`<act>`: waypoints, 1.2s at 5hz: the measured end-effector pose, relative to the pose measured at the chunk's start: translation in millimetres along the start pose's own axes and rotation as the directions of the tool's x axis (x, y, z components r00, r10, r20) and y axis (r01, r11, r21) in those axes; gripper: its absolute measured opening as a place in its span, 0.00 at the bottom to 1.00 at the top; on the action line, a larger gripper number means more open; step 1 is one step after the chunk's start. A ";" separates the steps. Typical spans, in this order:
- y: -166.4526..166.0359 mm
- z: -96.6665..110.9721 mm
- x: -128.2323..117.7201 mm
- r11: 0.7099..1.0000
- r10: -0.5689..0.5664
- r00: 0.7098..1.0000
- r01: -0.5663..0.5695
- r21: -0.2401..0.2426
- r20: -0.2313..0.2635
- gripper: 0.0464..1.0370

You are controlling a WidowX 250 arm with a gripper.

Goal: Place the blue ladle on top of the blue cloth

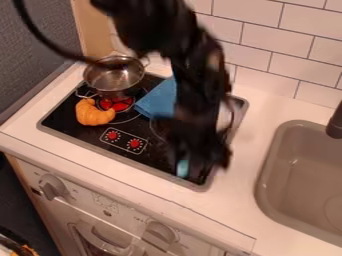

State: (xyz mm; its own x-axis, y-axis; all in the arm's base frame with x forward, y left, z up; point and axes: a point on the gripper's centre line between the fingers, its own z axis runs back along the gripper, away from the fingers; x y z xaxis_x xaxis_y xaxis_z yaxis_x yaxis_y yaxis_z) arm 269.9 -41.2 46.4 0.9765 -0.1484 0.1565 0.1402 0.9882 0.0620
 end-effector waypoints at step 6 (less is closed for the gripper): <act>79.8 -1.8 80.3 0.990 0.136 0.991 -0.137 -0.025 -0.009 0.68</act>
State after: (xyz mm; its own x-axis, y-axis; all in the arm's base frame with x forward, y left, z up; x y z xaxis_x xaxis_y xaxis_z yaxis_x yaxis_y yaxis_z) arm 359.7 25.8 62.1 0.9878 -0.0119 0.1551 0.0097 0.9998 0.0151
